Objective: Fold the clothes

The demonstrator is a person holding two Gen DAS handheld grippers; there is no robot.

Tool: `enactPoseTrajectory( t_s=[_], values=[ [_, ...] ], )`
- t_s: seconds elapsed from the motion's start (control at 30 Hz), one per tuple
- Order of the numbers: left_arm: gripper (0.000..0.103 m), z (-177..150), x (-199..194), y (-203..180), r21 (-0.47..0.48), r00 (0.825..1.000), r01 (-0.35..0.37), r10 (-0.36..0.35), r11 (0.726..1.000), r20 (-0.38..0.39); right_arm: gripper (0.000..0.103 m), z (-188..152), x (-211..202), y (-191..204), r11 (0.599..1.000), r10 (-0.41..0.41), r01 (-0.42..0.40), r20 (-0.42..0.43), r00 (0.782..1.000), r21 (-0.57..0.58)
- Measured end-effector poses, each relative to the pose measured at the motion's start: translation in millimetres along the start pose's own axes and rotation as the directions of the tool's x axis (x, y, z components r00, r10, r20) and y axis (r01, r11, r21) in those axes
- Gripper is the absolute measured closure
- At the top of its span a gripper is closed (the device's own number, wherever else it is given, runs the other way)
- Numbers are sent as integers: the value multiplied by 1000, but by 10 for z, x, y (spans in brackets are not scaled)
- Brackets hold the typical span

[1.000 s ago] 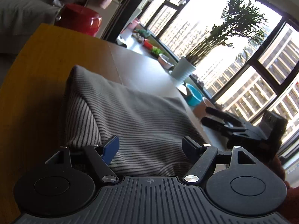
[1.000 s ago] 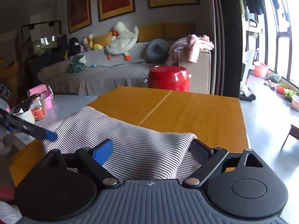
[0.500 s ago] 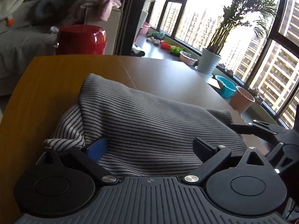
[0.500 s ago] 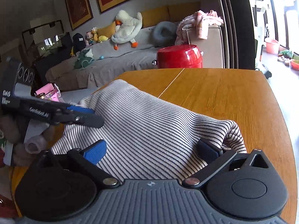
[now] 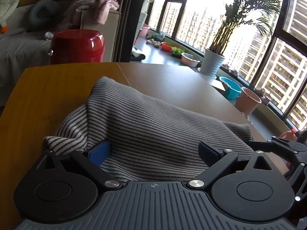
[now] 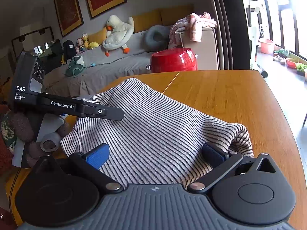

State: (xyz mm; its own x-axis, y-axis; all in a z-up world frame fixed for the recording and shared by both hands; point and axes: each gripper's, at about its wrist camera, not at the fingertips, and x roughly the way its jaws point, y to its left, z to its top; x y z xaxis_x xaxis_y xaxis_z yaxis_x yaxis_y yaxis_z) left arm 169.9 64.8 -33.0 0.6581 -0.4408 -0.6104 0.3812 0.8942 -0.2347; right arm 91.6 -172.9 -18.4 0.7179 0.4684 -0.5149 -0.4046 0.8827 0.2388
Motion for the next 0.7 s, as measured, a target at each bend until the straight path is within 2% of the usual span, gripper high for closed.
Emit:
enactPoseTrajectory(
  t_s=[0.17,0.23,0.3,0.4,0.5,0.57,0.7],
  values=[
    [2,31,-6,36,-7,1000,-4,4,1000,12,0,-26,-9,126,1000,-30,31,-23,999,6],
    [2,48,-49,57,-26,1000,-10,10,1000,13,0,-26,-56,190,999,-15,13,-50,999,-38],
    [2,69,-161,93,-66,1000,-7,8,998,16,0,27,-179,143,999,3,-4,-39,999,-33],
    [2,33,-399,162,-122,999,18,-13,992,41,0,170,-395,-80,995,-95,95,47,994,7],
    [2,-38,-607,197,-177,997,65,-54,982,62,0,319,-429,-308,971,-239,240,94,967,-2],
    [2,-99,-642,136,-208,991,133,-126,969,44,0,369,-295,-372,939,-326,333,88,941,-82],
    [2,-233,-562,-41,-228,970,230,-241,946,-19,0,283,93,-350,876,-416,404,11,909,-264]
  ],
)
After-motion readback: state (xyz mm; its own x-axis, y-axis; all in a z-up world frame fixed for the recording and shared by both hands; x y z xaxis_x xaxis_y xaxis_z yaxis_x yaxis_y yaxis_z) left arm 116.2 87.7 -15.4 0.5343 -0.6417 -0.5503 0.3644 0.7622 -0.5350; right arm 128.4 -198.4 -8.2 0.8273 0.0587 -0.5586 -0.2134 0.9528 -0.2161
